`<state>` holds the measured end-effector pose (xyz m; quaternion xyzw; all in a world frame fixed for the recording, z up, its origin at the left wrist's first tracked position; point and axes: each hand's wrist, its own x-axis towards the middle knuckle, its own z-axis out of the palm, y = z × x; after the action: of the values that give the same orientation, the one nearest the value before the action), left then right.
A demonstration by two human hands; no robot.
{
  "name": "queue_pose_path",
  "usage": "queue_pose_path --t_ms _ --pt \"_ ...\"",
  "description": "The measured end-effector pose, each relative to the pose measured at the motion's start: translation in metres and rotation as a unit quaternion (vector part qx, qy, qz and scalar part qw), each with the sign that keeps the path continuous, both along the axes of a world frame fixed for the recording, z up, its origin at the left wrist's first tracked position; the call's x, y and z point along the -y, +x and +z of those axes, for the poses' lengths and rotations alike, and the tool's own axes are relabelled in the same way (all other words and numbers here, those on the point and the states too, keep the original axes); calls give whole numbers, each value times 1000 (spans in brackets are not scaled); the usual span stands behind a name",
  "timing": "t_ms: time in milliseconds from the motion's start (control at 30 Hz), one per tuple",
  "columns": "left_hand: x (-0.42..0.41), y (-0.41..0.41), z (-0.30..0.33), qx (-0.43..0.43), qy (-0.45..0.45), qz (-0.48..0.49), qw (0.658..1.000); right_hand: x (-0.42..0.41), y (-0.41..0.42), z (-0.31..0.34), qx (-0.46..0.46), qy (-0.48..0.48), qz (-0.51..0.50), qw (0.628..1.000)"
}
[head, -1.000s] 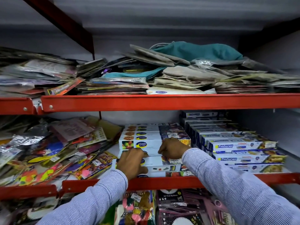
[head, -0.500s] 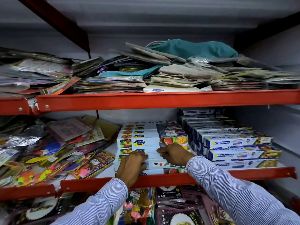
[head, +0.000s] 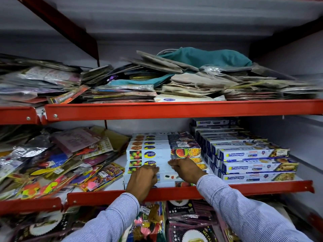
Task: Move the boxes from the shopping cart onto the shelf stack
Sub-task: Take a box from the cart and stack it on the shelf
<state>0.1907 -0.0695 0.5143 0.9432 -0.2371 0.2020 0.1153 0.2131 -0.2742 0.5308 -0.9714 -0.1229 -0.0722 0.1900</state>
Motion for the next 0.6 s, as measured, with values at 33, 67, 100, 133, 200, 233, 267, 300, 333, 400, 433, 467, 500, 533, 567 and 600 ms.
queue_pose_path --t_ms 33,67,100,133,200,233,267,300,333,400,433,467,500,533,567,600 --pt "0 0 0 -1 -1 0 1000 0 0 0 0 4 -2 1000" --pt "0 0 0 -1 -2 -1 1000 0 0 -1 -1 8 -3 1000" --pt "0 1 -1 0 -3 -2 1000 -1 0 -1 -4 11 -6 1000" --pt "0 1 -1 2 -2 -1 1000 -1 2 -3 -5 13 -7 1000" --pt "2 1 -2 7 5 2 1000 0 2 -2 -1 3 -7 1000" --pt "1 0 -4 13 13 2 1000 -1 0 -1 0 -6 -4 1000" --pt "0 -1 -6 23 25 2 999 -1 -3 0 6 -19 2 1000" --pt "-2 -3 -9 32 39 2 999 -3 -9 2 19 -40 12 999" --pt "-4 -8 -12 42 45 3 998 -3 -15 0 49 -63 24 997" --pt "-12 -22 -19 61 49 7 997 -4 -32 -5 120 -62 27 991" --pt "-16 -31 -23 78 53 4 996 -5 -43 -8 148 -50 19 988" --pt "-21 -42 -31 90 60 1 994 -7 -54 -16 167 -39 19 985" --pt "-25 -53 -36 101 62 -7 993 -9 -66 -24 179 -34 19 983" --pt "-30 -63 -43 98 56 -21 993 -12 -78 -30 190 -37 24 981" --pt "-35 -77 -54 82 47 -31 995 -15 -93 -41 191 -43 30 980" --pt "-39 -88 -60 70 40 -41 996 -17 -105 -48 197 -46 37 979"
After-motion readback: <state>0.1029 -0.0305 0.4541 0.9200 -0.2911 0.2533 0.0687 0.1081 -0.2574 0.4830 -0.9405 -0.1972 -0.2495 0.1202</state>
